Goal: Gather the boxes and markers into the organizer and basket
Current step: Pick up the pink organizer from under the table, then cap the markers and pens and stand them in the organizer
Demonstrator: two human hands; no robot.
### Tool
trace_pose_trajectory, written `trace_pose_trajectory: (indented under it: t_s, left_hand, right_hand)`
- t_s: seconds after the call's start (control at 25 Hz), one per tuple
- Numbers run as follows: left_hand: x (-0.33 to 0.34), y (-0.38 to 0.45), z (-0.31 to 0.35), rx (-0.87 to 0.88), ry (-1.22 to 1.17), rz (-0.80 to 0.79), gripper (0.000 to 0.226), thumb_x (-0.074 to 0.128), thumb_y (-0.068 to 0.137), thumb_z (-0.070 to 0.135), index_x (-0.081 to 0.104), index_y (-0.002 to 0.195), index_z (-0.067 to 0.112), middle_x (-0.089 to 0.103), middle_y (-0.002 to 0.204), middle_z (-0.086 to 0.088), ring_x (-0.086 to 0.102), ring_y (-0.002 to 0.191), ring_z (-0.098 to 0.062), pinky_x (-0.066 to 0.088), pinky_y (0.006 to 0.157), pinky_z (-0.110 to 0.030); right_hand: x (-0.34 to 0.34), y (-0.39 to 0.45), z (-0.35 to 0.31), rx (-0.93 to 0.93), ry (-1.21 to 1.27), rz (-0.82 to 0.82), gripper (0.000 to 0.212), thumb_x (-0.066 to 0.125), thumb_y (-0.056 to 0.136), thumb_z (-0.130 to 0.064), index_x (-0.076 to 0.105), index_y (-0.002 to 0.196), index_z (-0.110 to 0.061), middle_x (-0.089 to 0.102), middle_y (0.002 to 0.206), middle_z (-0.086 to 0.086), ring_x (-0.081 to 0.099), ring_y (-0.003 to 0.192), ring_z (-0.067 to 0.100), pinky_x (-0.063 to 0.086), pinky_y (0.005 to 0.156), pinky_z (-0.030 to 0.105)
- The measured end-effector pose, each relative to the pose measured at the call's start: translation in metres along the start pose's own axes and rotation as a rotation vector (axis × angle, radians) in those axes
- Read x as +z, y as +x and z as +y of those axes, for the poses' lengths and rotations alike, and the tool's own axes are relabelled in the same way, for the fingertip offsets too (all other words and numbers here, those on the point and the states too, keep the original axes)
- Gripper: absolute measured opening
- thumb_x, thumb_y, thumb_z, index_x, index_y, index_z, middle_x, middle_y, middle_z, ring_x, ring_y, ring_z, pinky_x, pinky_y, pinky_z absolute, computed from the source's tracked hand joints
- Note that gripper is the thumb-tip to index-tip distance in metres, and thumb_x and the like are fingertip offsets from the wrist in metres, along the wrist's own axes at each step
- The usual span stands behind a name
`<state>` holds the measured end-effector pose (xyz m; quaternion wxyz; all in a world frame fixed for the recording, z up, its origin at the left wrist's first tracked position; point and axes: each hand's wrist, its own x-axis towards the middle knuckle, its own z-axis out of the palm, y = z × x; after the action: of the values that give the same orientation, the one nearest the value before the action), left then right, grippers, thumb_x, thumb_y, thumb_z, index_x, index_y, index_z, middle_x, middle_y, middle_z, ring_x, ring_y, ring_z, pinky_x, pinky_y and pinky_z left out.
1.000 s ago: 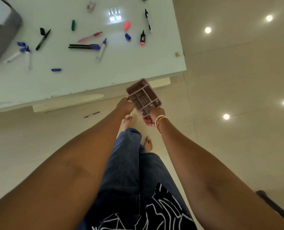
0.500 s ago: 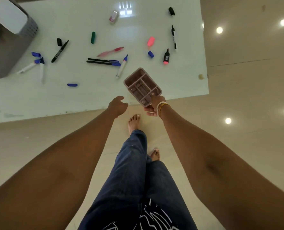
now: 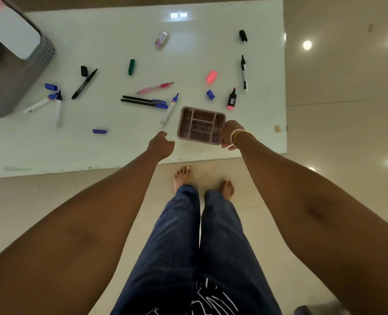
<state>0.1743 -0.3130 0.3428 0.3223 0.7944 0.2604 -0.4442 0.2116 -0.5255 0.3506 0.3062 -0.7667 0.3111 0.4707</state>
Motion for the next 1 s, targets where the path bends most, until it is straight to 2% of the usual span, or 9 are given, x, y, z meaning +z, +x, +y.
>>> trace_pose_trajectory:
  t_s: [0.08,0.16,0.2,0.28,0.36,0.56,0.72,0.88,1.0]
  left_hand:
    - [0.004,-0.006,0.019,0.009,-0.063,0.037,0.047,0.049,0.097,0.022,0.037,0.142,0.012,0.061,0.125,-0.013,0.066,0.089,-0.023,0.054,0.064,-0.028]
    - [0.007,-0.013,0.044,0.028,-0.134,0.113,0.039,0.049,0.097,0.022,0.044,0.134,0.010,0.065,0.113,-0.014,0.063,0.067,-0.017,0.046,0.049,-0.022]
    - [0.008,-0.014,0.056,0.057,-0.142,0.179,0.033,0.049,0.097,0.021,0.049,0.129,0.010,0.066,0.113,-0.014,0.064,0.071,-0.018,0.049,0.052,-0.023]
    - [0.009,-0.012,0.080,0.138,-0.111,0.331,0.027,0.046,0.097,0.017,0.057,0.120,0.009,0.064,0.117,-0.011,0.065,0.094,-0.023,0.054,0.072,-0.028]
    - [0.012,0.003,0.103,0.207,-0.129,0.428,0.026,0.045,0.095,0.013,0.061,0.115,0.009,0.065,0.118,-0.009,0.062,0.108,-0.023,0.047,0.082,-0.026]
    - [0.015,0.068,0.154,0.285,-0.211,0.509,0.023,0.047,0.094,0.008,0.065,0.107,0.011,0.068,0.114,-0.003,0.063,0.106,-0.017,0.047,0.082,-0.021]
    - [0.020,0.120,0.181,0.277,-0.199,0.439,0.024,0.051,0.093,0.012,0.063,0.114,0.009,0.065,0.121,-0.003,0.061,0.111,-0.017,0.041,0.083,-0.016]
    - [0.034,0.156,0.188,0.407,-0.041,0.335,0.035,0.066,0.086,0.026,0.058,0.120,0.017,0.058,0.118,-0.008,0.057,0.105,-0.020,0.047,0.084,-0.027]
    - [0.046,0.165,0.189,0.459,0.058,0.431,0.028,0.069,0.085,0.020,0.059,0.111,0.017,0.055,0.111,-0.009,0.055,0.097,-0.020,0.045,0.074,-0.025]
  right_hand:
    - [-0.011,-0.004,-0.001,-0.011,-0.028,-0.029,0.027,0.045,0.097,-0.015,0.060,0.112,0.000,0.071,0.103,0.019,0.071,0.091,0.032,0.058,0.079,0.041]
    - [-0.024,0.000,0.000,-0.020,-0.029,-0.025,0.028,0.040,0.099,-0.021,0.058,0.107,0.000,0.071,0.105,0.019,0.071,0.092,0.032,0.057,0.077,0.038]
    - [-0.031,0.006,0.000,-0.031,-0.018,-0.006,0.029,0.039,0.100,-0.024,0.057,0.105,-0.002,0.071,0.106,0.019,0.071,0.092,0.033,0.057,0.078,0.038]
    - [-0.044,0.022,-0.004,-0.057,0.001,0.064,0.032,0.040,0.096,-0.027,0.056,0.110,-0.004,0.069,0.111,0.019,0.070,0.093,0.034,0.056,0.087,0.043]
    - [-0.056,0.036,-0.011,-0.087,0.018,0.150,0.037,0.040,0.095,-0.032,0.054,0.118,-0.007,0.065,0.118,0.019,0.067,0.101,0.036,0.054,0.092,0.045]
    - [-0.054,0.075,-0.020,-0.094,0.035,0.262,0.046,0.042,0.099,-0.039,0.039,0.130,-0.005,0.056,0.131,0.019,0.055,0.120,0.037,0.045,0.093,0.041]
    - [-0.031,0.110,-0.018,-0.115,0.045,0.405,0.051,0.047,0.096,-0.043,0.036,0.130,-0.006,0.054,0.129,0.017,0.058,0.114,0.041,0.047,0.088,0.044]
    - [-0.011,0.127,-0.013,-0.167,0.015,0.568,0.043,0.046,0.096,-0.042,0.042,0.118,-0.006,0.055,0.119,0.014,0.062,0.100,0.040,0.045,0.073,0.038]
    - [-0.007,0.134,-0.011,-0.185,-0.023,0.588,0.039,0.044,0.097,-0.042,0.046,0.113,-0.006,0.059,0.112,0.014,0.063,0.095,0.037,0.042,0.070,0.035]
